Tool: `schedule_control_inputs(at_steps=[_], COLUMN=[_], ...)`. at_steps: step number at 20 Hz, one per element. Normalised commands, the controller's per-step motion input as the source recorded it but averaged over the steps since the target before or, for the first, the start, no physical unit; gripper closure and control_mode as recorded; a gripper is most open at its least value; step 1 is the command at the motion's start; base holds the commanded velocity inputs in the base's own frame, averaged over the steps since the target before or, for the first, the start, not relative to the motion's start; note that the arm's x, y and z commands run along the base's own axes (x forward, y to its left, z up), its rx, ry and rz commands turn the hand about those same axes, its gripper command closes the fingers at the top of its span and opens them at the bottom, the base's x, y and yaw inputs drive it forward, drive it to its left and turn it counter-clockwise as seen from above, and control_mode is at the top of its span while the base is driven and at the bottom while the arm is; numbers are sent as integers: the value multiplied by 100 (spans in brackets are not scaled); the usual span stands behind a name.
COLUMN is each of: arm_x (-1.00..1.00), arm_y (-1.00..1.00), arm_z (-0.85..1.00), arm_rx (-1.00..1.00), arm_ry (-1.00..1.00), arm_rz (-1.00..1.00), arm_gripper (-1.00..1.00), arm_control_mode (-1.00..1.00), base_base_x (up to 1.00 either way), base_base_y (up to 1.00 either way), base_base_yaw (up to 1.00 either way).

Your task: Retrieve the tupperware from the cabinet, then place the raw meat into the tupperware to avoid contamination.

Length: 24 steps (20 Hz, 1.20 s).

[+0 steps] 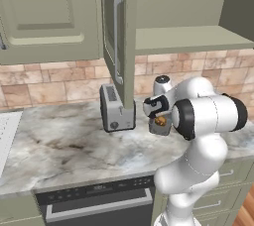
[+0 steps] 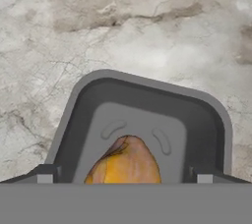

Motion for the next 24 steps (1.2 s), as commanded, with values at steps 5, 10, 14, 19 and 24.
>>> schedule_control_inputs(at_steps=[5, 10, 14, 19, 24], arm_x=[0, -3, -16, -34, -42], arm_y=[-2, -1, -6, -6, -3], arm_z=[0, 4, 23, 37, 39], arm_rx=[0, 0, 7, 7, 0], arm_ry=[0, 0, -3, -11, -4], arm_rz=[0, -1, 0, 0, 2], arm_gripper=[-100, -100, -100, -100, -100], arm_control_mode=[-100, -100, -100, -100, -100], base_base_x=[0, 0, 0, 0, 0], base_base_y=[0, 0, 0, 0, 0], base_base_yaw=[0, 0, 0, 0, 0])
